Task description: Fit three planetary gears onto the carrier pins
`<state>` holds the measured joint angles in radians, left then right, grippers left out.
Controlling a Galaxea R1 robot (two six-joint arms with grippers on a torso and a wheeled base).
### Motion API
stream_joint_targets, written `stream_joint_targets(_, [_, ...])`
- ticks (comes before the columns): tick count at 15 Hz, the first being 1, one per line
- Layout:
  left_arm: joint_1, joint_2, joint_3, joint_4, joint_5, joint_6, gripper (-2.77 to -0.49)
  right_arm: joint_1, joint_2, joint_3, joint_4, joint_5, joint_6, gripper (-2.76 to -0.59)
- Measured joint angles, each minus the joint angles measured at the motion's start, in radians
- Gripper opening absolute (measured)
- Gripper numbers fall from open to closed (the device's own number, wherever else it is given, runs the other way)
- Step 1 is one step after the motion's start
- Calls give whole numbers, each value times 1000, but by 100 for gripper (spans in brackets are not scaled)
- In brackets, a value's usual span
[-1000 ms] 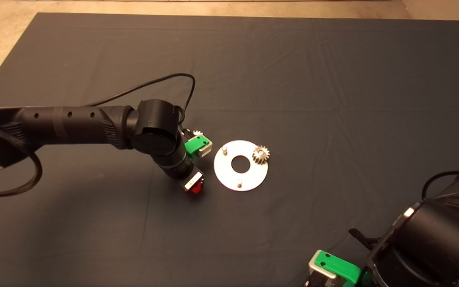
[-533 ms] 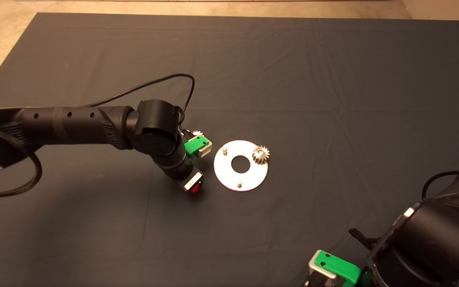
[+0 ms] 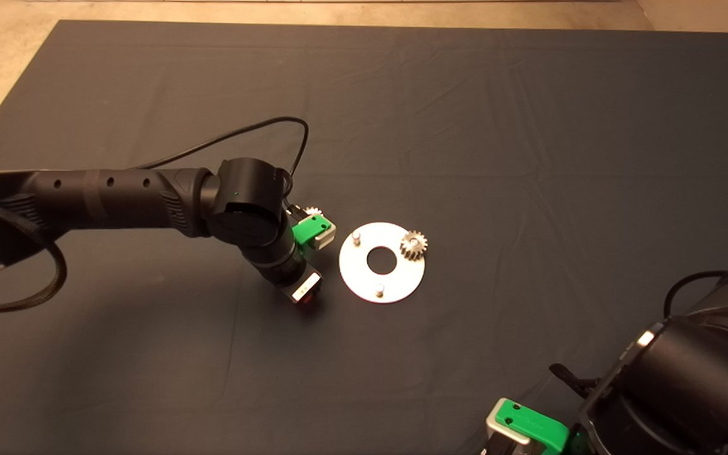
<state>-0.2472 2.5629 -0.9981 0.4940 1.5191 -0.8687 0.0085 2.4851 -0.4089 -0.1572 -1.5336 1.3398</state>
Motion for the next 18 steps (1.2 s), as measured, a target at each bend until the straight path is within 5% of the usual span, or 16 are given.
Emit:
stream_joint_targets(11, [0, 11, 3, 0, 7, -35, -175, 0, 9, 6, 0, 0, 0, -191])
stream_joint_targets(18, [0, 25, 3, 4, 7, -35, -150, 0, 33, 6, 0, 0, 0, -191])
